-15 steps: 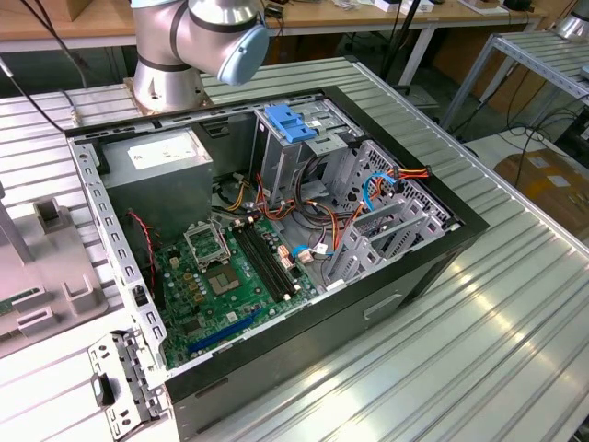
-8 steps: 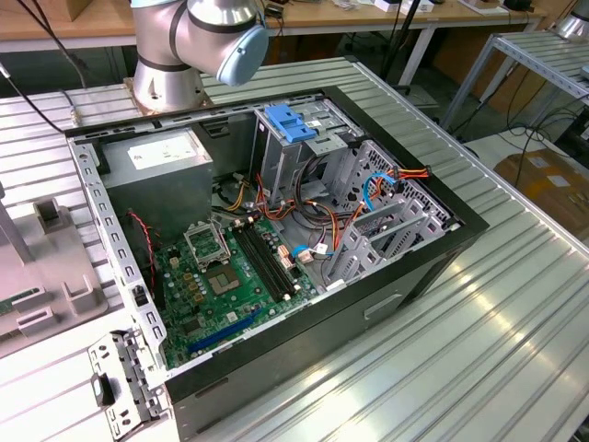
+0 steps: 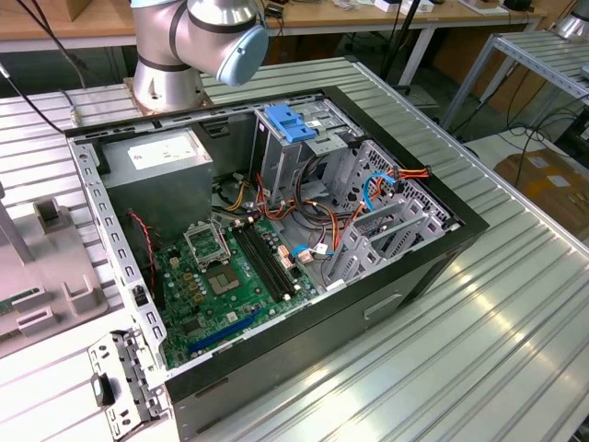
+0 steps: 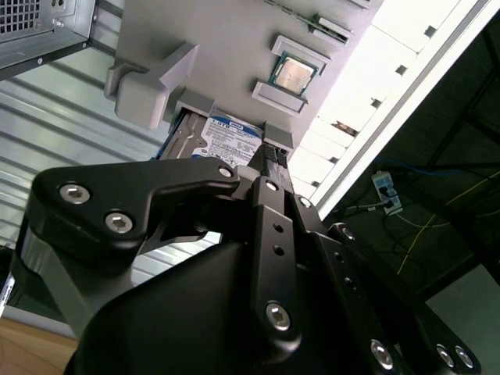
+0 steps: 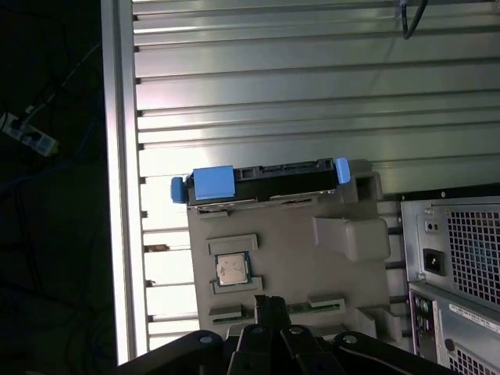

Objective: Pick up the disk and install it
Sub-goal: 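Pick up the disk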

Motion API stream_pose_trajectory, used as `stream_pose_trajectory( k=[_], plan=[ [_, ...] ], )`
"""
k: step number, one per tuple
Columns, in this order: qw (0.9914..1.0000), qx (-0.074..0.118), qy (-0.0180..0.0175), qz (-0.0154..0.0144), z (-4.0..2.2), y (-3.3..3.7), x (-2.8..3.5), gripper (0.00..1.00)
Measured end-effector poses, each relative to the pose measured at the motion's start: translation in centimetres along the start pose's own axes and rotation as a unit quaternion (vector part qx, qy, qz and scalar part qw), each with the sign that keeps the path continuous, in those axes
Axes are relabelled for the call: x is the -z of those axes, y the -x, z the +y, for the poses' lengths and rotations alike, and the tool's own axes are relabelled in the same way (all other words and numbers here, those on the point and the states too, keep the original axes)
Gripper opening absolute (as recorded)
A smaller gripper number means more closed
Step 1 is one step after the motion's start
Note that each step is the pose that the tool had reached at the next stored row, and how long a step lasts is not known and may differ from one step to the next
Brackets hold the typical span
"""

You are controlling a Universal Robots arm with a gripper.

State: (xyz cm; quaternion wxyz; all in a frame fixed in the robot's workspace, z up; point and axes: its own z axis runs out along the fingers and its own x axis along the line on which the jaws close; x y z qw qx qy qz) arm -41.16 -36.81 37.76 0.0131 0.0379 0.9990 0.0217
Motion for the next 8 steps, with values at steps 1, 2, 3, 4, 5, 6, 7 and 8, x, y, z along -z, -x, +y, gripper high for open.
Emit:
stream_pose_trajectory(
  k=[1,2,3,4,5,6,7,8],
  plan=[
    [1.00000,0.000,0.0000,0.0000,0.00,0.00,0.00,0.11],
    [1.00000,0.000,0.0000,0.0000,0.00,0.00,0.00,0.11],
    [1.00000,0.000,0.0000,0.0000,0.01,0.00,0.00,0.11],
    [1.00000,0.000,0.0000,0.0000,0.01,0.00,0.00,0.11],
    [1.00000,0.001,0.0000,0.0000,0.01,0.00,0.00,0.11],
    [1.00000,0.002,0.0000,0.0001,0.01,0.00,0.00,0.11],
    [0.99999,0.004,0.0001,0.0002,0.01,0.00,0.00,0.11],
    [0.99998,0.006,0.0002,0.0003,0.01,0.00,0.00,0.11]
  ],
)
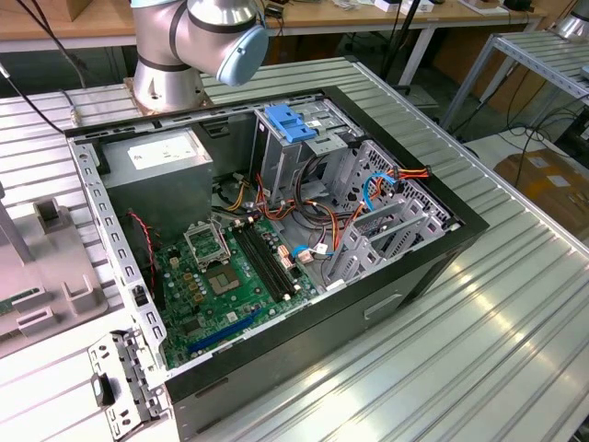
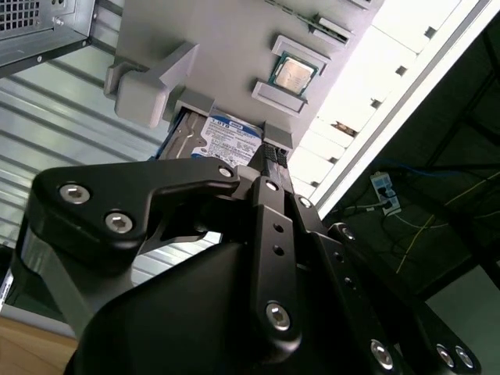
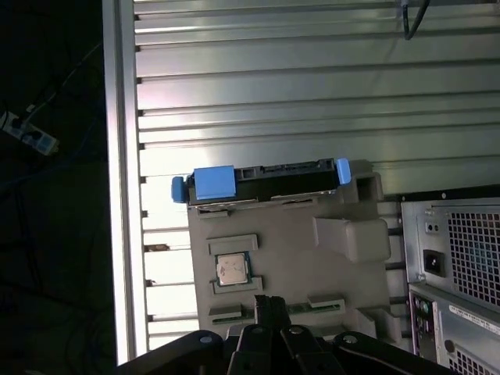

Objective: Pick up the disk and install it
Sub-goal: 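Pick up the disk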

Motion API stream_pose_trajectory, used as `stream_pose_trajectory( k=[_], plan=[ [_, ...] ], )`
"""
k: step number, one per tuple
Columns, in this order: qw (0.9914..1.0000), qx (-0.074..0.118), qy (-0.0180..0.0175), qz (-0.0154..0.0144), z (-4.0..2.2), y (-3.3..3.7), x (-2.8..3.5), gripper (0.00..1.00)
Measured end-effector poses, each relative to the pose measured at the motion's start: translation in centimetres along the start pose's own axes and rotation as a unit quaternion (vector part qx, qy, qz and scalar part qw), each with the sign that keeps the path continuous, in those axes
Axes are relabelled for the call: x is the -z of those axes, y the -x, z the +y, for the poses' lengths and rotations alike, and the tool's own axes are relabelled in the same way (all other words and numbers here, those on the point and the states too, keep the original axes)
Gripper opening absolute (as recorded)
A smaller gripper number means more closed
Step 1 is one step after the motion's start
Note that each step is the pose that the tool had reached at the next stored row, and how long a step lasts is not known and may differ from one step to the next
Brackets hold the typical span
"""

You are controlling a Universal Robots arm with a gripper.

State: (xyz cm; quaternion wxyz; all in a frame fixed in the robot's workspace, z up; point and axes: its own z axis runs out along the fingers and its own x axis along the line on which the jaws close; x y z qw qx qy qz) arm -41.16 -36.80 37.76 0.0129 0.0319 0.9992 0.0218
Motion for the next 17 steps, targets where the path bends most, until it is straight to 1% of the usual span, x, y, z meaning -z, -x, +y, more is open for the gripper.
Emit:
stream_pose_trajectory(
  k=[5,8,12,14,17],
  plan=[
    [0.99989,0.015,0.0003,0.0007,0.00,0.00,0.00,0.11],
    [0.99967,0.026,0.0006,0.0011,0.00,0.00,0.00,0.11],
    [0.99921,0.040,0.0010,0.0018,0.00,0.00,0.00,0.11],
    [0.99880,0.049,0.0012,0.0022,0.00,0.00,0.00,0.11],
    [0.99834,0.057,0.0014,0.0025,0.00,0.00,0.00,0.11]
  ],
)
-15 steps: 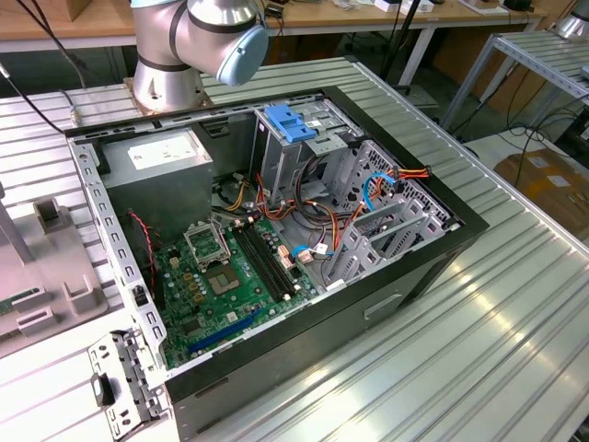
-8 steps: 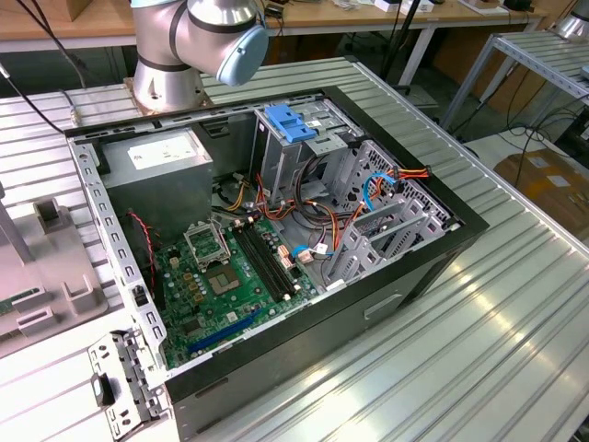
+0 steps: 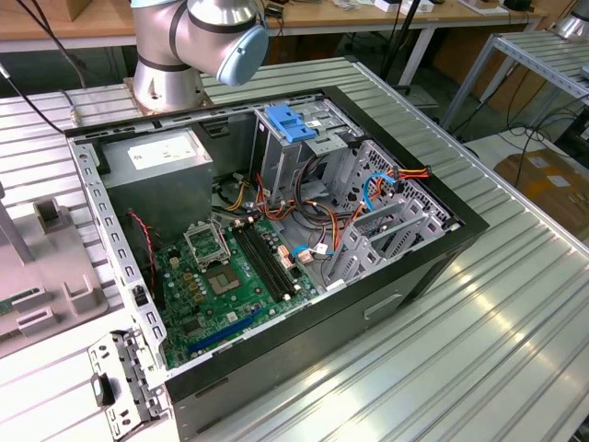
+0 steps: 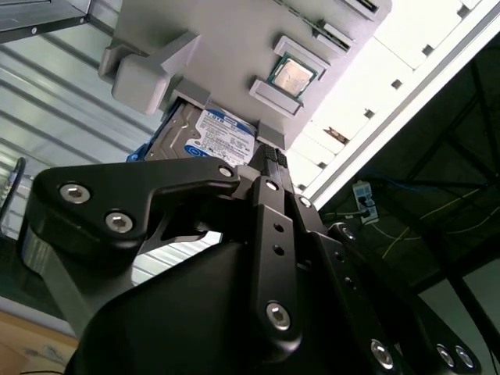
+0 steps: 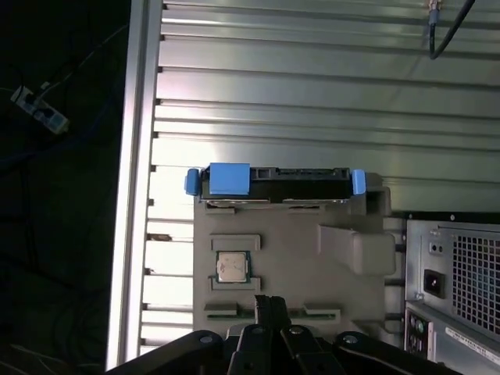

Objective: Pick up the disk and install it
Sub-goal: 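Pick up the disk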

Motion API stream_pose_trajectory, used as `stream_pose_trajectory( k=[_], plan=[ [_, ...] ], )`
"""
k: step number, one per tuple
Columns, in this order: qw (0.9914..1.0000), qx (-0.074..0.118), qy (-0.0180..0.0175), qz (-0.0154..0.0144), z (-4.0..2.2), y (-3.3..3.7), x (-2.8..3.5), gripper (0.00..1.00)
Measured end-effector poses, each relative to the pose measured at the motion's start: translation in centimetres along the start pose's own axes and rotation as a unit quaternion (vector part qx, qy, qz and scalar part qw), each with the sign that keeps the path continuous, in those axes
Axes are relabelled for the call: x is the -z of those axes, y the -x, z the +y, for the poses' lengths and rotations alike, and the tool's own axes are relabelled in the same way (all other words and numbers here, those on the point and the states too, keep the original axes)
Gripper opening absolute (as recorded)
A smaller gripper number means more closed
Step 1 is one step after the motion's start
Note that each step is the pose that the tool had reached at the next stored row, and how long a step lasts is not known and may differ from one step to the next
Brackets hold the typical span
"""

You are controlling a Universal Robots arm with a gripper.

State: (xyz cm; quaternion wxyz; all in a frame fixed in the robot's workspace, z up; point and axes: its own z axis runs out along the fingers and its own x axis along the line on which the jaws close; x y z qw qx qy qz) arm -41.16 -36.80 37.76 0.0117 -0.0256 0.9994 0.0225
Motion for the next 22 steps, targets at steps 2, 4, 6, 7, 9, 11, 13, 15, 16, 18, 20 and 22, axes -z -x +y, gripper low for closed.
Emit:
stream_pose_trajectory(
  k=[2,4,6,7,9,11,13,15,16,18,20,22],
  plan=[
    [0.99999,0.005,0.0001,0.0003,0.00,0.00,0.00,0.11],
    [0.99993,0.012,0.0003,0.0005,0.00,0.00,0.00,0.11],
    [0.99981,0.019,0.0005,0.0008,0.00,0.00,0.00,0.11],
    [0.99976,0.022,0.0005,0.0010,0.00,0.00,0.00,0.11],
    [0.99950,0.032,0.0008,0.0014,0.00,0.00,0.00,0.11],
    [0.99929,0.038,0.0009,0.0017,0.00,0.00,0.00,0.11],
    [0.99913,0.042,0.0010,0.0019,0.00,0.00,0.00,0.11],
    [0.99898,0.045,0.0011,0.0020,0.00,0.00,0.00,0.11],
    [0.99892,0.046,0.0011,0.0021,0.00,0.00,0.00,0.11],
    [0.99877,0.050,0.0012,0.0022,0.00,0.00,0.00,0.11],
    [0.99866,0.052,0.0013,0.0023,0.00,0.00,0.00,0.11],
    [0.99857,0.053,0.0013,0.0024,0.00,0.00,0.00,0.11]
  ],
)
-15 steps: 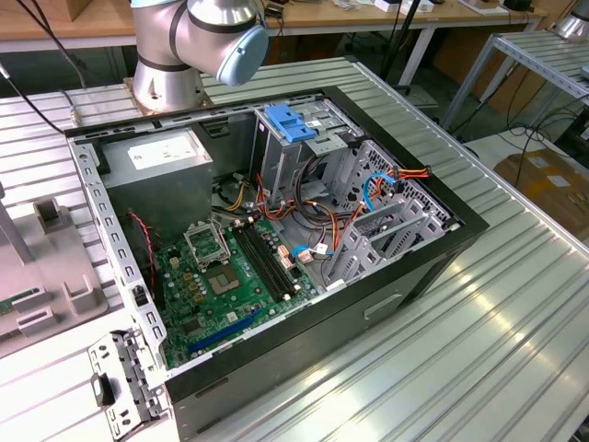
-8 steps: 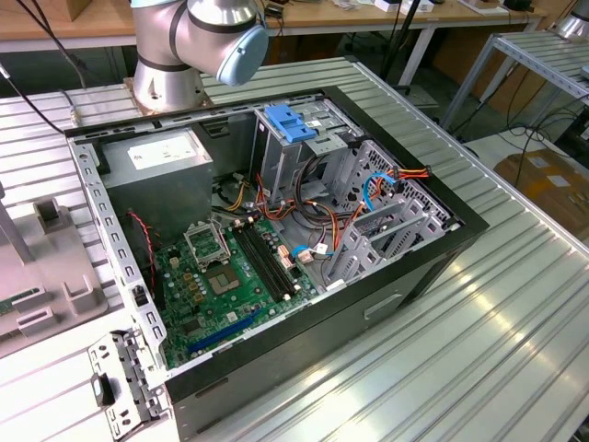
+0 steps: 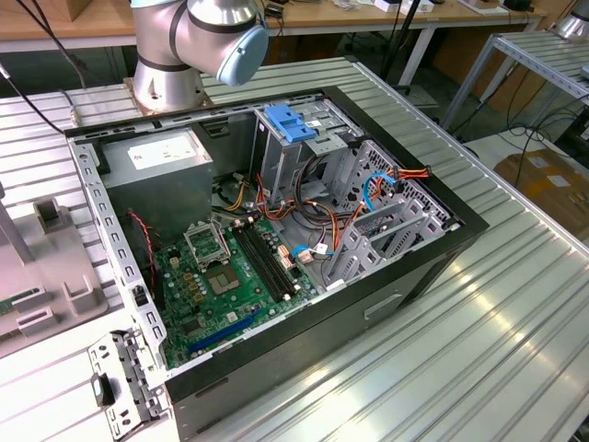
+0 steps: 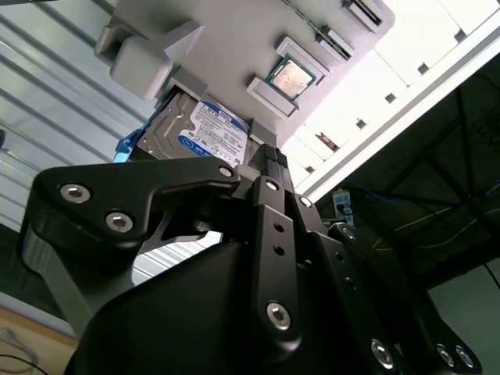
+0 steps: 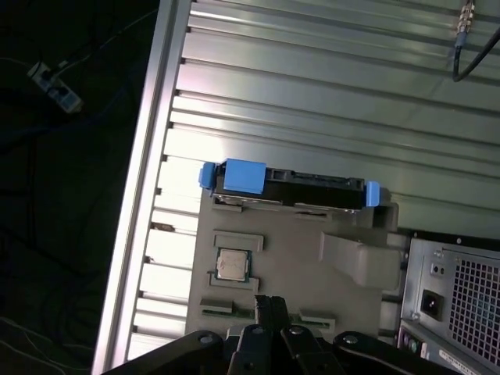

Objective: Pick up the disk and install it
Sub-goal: 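Pick up the disk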

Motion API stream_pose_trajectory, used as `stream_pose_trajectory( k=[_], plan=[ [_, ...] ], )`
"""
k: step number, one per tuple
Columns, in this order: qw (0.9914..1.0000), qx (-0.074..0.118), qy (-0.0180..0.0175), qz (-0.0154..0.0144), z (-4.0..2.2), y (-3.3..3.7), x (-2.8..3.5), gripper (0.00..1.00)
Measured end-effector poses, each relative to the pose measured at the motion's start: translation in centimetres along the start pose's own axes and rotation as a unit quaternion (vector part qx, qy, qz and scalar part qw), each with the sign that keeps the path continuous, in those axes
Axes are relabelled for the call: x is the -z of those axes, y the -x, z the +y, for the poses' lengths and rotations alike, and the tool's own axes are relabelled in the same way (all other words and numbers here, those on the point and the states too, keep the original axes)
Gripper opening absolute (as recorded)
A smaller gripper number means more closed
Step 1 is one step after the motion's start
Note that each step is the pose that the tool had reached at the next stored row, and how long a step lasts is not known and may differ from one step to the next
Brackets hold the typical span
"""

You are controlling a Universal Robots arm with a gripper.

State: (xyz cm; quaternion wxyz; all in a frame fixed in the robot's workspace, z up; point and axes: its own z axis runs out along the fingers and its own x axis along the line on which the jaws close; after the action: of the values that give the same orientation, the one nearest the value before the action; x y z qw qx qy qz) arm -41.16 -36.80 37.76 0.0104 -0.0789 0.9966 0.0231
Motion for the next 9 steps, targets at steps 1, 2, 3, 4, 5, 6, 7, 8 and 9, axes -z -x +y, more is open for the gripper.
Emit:
stream_pose_trajectory(
  k=[1,2,3,4,5,6,7,8,9],
  plan=[
    [1.00000,0.001,0.0000,0.0000,0.00,0.00,0.00,0.11],
    [1.00000,0.002,0.0000,0.0001,0.00,0.00,0.00,0.11],
    [1.00000,0.003,0.0000,0.0001,0.00,0.00,0.00,0.11],
    [0.99999,0.004,0.0001,0.0002,0.00,0.00,0.00,0.11],
    [0.99999,0.004,0.0001,0.0002,0.00,0.00,0.00,0.11],
    [0.99999,0.005,0.0001,0.0002,0.00,0.00,0.00,0.11],
    [0.99998,0.006,0.0001,0.0003,0.00,0.00,0.00,0.11],
    [0.99997,0.007,0.0002,0.0003,0.00,0.00,0.00,0.11],
    [0.99997,0.008,0.0002,0.0003,0.00,0.00,0.00,0.11]
  ],
)
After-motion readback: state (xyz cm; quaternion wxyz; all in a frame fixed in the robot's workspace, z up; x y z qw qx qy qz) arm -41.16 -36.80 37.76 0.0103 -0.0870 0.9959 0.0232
